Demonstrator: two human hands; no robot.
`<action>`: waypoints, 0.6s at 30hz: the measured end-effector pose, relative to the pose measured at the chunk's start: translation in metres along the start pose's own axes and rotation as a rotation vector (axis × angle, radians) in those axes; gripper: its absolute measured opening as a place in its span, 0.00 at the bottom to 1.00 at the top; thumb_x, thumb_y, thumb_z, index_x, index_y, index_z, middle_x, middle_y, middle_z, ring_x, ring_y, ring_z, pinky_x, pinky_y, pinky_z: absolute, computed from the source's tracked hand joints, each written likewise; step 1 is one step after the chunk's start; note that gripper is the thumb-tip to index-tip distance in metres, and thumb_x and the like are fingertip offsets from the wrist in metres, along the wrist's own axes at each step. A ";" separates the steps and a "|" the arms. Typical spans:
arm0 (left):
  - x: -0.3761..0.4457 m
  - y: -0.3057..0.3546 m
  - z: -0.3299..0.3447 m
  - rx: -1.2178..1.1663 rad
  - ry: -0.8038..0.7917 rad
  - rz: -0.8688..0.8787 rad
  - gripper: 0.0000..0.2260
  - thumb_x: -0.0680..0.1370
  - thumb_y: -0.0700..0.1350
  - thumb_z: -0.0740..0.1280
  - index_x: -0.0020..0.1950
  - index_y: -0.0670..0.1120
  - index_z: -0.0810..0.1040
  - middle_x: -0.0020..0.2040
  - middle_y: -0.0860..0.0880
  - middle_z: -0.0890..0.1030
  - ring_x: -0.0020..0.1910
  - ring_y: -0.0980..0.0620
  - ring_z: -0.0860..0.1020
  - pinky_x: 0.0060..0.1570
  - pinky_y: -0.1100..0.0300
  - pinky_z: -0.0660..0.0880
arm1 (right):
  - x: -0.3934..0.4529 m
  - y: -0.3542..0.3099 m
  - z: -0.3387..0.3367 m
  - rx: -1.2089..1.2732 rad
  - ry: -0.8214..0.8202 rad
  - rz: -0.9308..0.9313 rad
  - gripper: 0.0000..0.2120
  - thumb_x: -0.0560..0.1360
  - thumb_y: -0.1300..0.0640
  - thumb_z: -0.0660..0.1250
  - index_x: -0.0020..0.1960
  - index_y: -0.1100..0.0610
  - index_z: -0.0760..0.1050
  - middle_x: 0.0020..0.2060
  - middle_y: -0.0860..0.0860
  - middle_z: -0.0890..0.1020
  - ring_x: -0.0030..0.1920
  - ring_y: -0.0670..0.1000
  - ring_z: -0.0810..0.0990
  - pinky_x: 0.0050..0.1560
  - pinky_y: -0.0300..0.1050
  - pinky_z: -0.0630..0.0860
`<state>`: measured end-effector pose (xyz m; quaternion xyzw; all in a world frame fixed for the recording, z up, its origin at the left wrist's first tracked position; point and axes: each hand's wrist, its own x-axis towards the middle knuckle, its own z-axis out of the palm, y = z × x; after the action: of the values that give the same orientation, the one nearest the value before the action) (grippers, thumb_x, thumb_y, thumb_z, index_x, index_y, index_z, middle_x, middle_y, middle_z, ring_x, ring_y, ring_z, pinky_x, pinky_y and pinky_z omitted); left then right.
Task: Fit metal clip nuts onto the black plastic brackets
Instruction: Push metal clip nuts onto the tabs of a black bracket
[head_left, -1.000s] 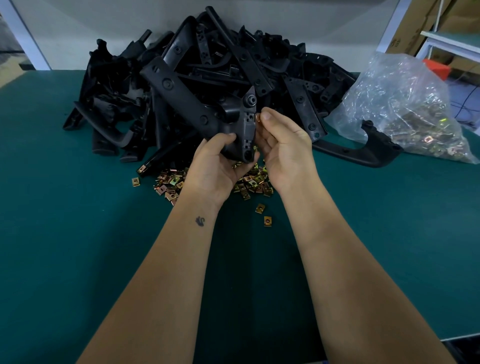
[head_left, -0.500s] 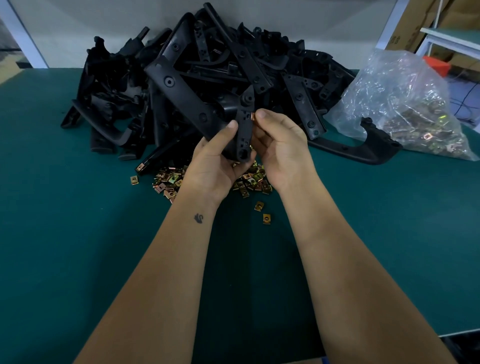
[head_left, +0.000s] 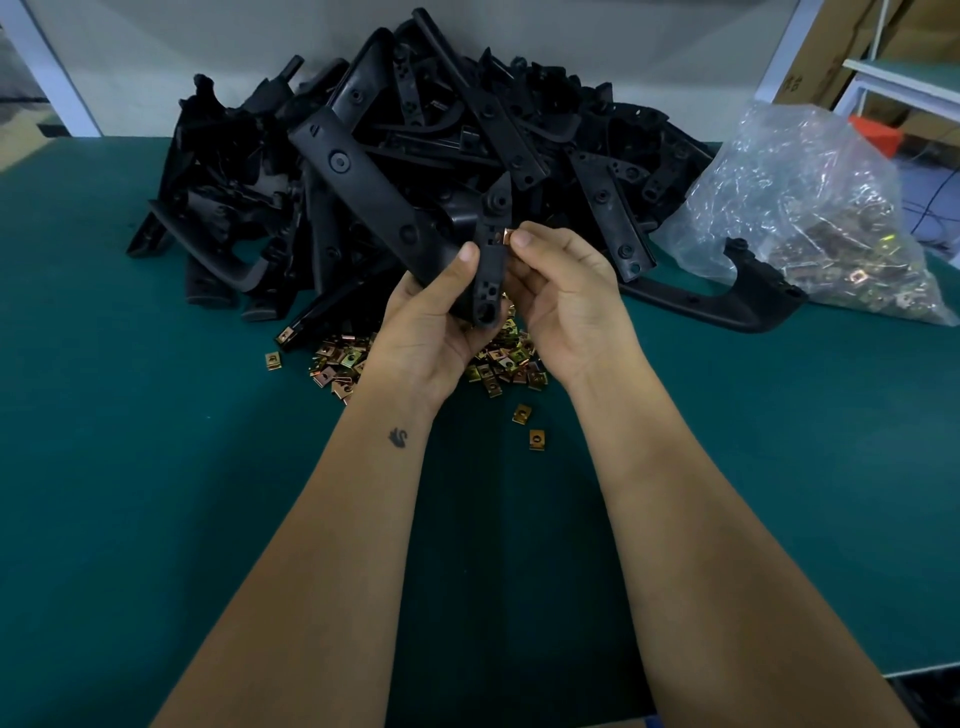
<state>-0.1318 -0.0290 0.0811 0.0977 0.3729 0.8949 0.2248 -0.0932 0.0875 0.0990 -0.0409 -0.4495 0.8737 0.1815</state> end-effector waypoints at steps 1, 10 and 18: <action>0.000 0.000 0.000 -0.001 0.003 0.003 0.09 0.78 0.42 0.69 0.57 0.44 0.76 0.48 0.48 0.84 0.45 0.53 0.83 0.39 0.59 0.80 | 0.000 0.000 0.000 0.001 0.010 -0.001 0.07 0.75 0.70 0.66 0.43 0.60 0.77 0.38 0.54 0.84 0.39 0.50 0.84 0.42 0.41 0.81; 0.001 -0.001 -0.001 0.044 0.004 0.040 0.10 0.75 0.44 0.70 0.54 0.45 0.77 0.48 0.49 0.84 0.45 0.53 0.83 0.39 0.60 0.79 | 0.002 0.003 0.001 0.015 0.013 -0.001 0.08 0.75 0.70 0.66 0.42 0.59 0.76 0.39 0.55 0.84 0.39 0.51 0.83 0.44 0.42 0.81; -0.002 0.000 0.000 0.055 -0.022 0.041 0.14 0.72 0.46 0.71 0.56 0.45 0.77 0.50 0.48 0.84 0.47 0.52 0.83 0.40 0.60 0.80 | 0.002 0.005 0.003 0.049 -0.008 0.004 0.10 0.76 0.70 0.65 0.40 0.58 0.75 0.37 0.54 0.83 0.39 0.50 0.83 0.44 0.42 0.81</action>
<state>-0.1301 -0.0302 0.0807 0.1214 0.3926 0.8877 0.2078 -0.0970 0.0834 0.0972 -0.0338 -0.4288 0.8849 0.1788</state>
